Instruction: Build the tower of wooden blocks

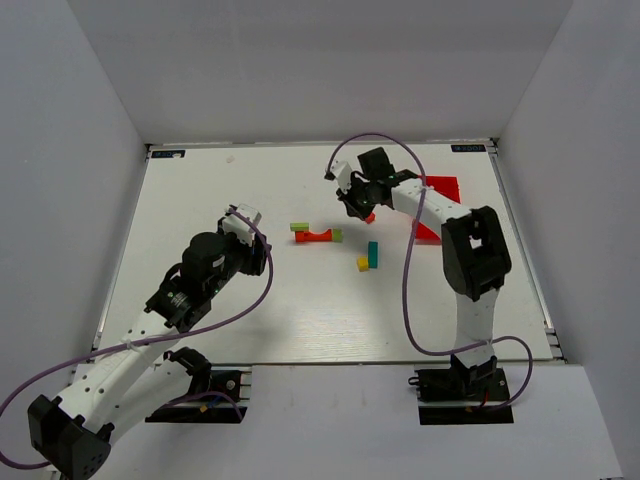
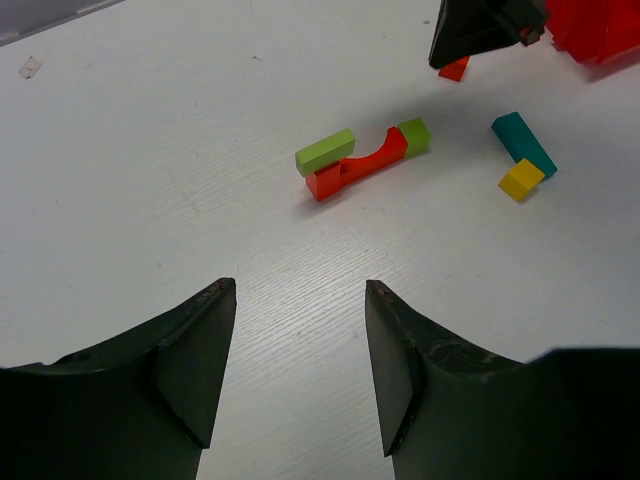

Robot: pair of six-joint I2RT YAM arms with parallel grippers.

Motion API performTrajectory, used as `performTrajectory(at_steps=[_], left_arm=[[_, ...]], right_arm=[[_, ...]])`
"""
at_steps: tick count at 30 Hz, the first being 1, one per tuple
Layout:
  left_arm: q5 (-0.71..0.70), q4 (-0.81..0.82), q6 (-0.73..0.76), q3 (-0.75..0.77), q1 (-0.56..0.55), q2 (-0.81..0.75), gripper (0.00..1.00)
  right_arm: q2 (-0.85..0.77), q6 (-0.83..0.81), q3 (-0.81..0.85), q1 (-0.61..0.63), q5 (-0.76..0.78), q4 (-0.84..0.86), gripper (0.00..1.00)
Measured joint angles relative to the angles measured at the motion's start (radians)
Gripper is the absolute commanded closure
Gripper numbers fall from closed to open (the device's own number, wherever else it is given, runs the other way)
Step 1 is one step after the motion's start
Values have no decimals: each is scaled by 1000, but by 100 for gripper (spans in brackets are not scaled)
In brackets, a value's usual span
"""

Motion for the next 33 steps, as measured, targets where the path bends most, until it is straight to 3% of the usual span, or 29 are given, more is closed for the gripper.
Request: performTrajectory(at_steps=[11,33], left_arm=[[0,0,0,0,0,-5,35],[0,0,0,0,0,-5,35]], right_arm=[[106,118,27,3,-13,-90,100],[164,145,75,4,-69,-132,100]])
